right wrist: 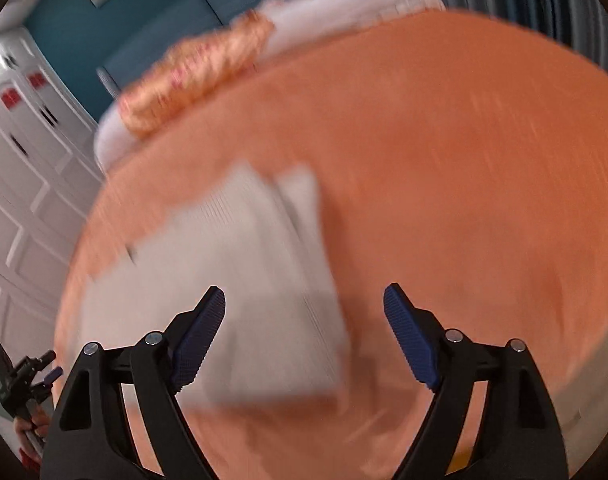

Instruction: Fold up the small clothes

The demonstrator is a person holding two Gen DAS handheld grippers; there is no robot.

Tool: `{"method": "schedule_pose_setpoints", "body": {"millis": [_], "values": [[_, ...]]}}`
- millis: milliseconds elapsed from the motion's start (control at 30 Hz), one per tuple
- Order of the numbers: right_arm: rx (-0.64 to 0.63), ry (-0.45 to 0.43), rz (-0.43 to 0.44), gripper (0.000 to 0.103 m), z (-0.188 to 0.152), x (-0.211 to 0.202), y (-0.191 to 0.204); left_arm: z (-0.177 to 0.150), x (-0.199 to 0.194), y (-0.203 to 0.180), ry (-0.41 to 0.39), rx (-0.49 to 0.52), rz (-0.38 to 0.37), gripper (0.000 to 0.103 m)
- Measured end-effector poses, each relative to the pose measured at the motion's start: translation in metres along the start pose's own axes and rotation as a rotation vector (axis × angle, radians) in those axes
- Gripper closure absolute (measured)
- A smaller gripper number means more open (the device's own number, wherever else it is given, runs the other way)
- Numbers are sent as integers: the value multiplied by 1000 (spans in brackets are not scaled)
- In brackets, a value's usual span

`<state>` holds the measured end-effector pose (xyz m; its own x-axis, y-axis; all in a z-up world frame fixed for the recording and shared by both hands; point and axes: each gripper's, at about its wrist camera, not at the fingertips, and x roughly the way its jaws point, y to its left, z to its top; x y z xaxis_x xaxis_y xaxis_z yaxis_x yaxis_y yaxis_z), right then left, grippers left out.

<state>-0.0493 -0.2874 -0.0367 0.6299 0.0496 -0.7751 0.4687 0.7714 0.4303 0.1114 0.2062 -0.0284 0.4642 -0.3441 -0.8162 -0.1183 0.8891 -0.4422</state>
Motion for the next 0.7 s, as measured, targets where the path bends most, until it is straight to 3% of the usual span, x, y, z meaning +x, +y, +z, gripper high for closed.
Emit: {"method": "schedule_pose_setpoints", "body": {"millis": [67,167,200,233,267,300,333,467,700], "values": [[61,38,33,24,-9,9,-7,-17,9,4,33,-33,16,45],[123,66,83,25,-18,20,-7,-21,10,-2,-1,-25,36,45],[122,68,95,35,-17,24,-3,-19,10,-3,-3,-28,42,50],[115,79,113,50,-15,27,1,-16,9,-5,1,-32,42,68],[108,95,123,55,-13,30,6,-13,7,-6,2,-25,45,79],[92,92,114,73,-10,26,10,-10,2,-9,7,-2,65,92],[76,85,126,81,-9,20,13,-7,-1,-10,8,14,65,95],[35,23,148,90,-2,-22,13,-11,-33,-5,-12,93,82,97],[-35,152,13,92,-48,-45,-19,-63,-53,17,106,160,131,97]]}}
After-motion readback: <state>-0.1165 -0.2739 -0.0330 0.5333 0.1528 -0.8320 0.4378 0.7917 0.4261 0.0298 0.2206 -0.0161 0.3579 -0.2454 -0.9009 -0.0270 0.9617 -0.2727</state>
